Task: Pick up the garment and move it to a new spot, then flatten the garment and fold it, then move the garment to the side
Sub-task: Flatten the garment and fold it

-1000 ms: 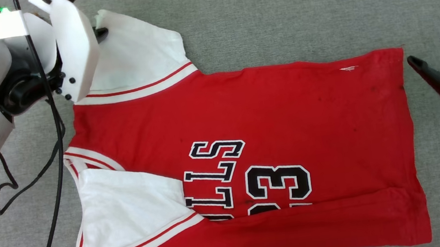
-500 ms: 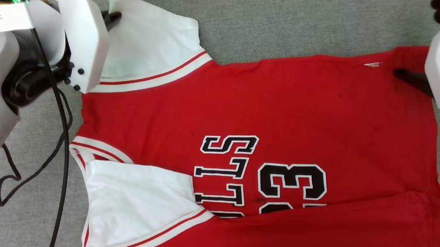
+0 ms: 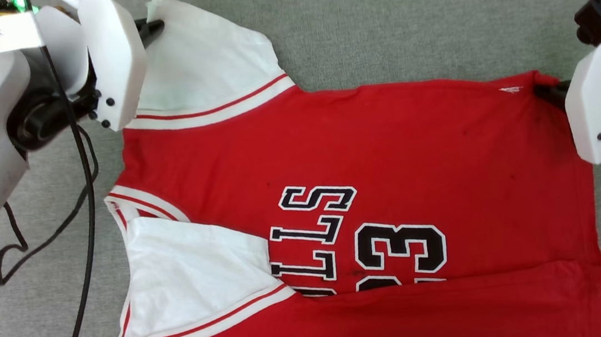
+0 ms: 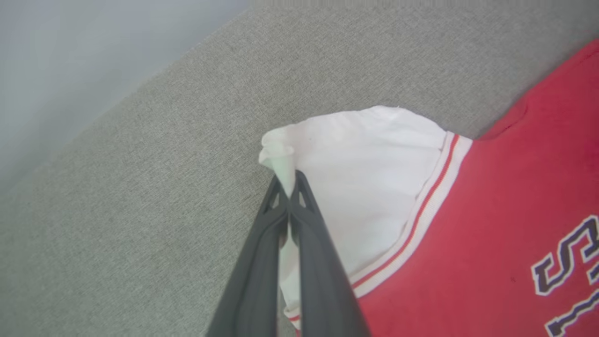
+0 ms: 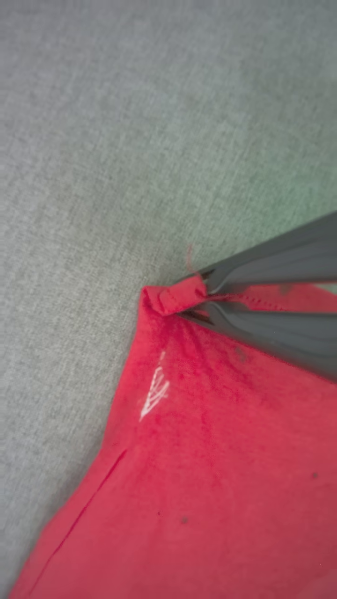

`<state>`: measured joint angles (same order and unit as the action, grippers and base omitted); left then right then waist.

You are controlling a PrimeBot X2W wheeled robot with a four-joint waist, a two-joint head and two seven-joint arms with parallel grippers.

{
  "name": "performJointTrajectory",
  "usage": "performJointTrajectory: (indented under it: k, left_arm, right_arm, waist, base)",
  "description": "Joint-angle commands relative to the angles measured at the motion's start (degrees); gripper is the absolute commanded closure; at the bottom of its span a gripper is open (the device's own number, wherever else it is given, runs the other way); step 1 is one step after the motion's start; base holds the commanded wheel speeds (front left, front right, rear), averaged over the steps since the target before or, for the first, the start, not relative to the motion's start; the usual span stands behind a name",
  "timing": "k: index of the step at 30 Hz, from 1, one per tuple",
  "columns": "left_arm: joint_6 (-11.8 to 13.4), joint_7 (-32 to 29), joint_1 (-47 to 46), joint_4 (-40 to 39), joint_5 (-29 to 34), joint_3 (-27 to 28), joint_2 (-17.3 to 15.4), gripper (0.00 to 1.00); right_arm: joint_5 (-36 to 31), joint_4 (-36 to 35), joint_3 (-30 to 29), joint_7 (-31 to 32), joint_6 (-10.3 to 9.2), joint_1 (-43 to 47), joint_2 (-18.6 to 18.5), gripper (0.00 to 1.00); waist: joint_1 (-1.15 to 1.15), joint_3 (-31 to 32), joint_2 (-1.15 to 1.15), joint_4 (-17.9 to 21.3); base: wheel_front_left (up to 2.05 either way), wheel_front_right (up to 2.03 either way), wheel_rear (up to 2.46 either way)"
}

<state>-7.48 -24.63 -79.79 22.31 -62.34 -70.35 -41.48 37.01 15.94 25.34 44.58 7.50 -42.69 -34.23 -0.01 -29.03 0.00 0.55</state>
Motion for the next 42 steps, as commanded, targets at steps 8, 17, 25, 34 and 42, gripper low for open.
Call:
performJointTrajectory:
  k: [8,17,25,34,42]
  left_arm:
    - [0.10,2.72,5.60,-0.31,-2.01,-1.73,-0.96,1.00]
    - [0.09,5.36,13.51,-2.80,-2.63,-2.44,-3.43,1.00]
    - [1.89,8.08,21.94,-7.86,-2.78,-2.65,-6.46,1.00]
    - [6.23,9.81,33.64,-15.16,-3.66,-2.84,-10.62,1.00]
    - [8.03,11.78,41.05,-16.80,-4.63,-2.89,-10.74,1.00]
  right_arm:
    - [1.69,-1.00,0.95,-11.18,-0.03,5.28,-1.52,1.00]
    - [2.46,-2.82,0.60,-16.02,-0.04,12.91,-2.94,1.00]
    - [2.60,-5.38,-1.01,-17.98,-0.04,21.01,-4.16,1.00]
    - [3.24,-8.91,-2.96,-18.15,-0.04,30.36,-4.99,1.00]
    - [4.35,-11.89,-4.85,-17.37,-0.04,37.92,-4.11,1.00]
  waist:
    - [0.01,7.70,0.00,-0.16]
    - [0.01,14.12,0.00,-0.85]
    - [0.01,18.62,0.00,-1.60]
    - [0.01,21.01,0.00,-2.41]
    - [0.01,20.92,0.00,-2.90]
  base:
    - [0.00,0.00,0.00]
    - [0.00,0.00,0.00]
    - [0.00,0.00,0.00]
    - [0.00,0.00,0.00]
    - [0.00,0.00,0.00]
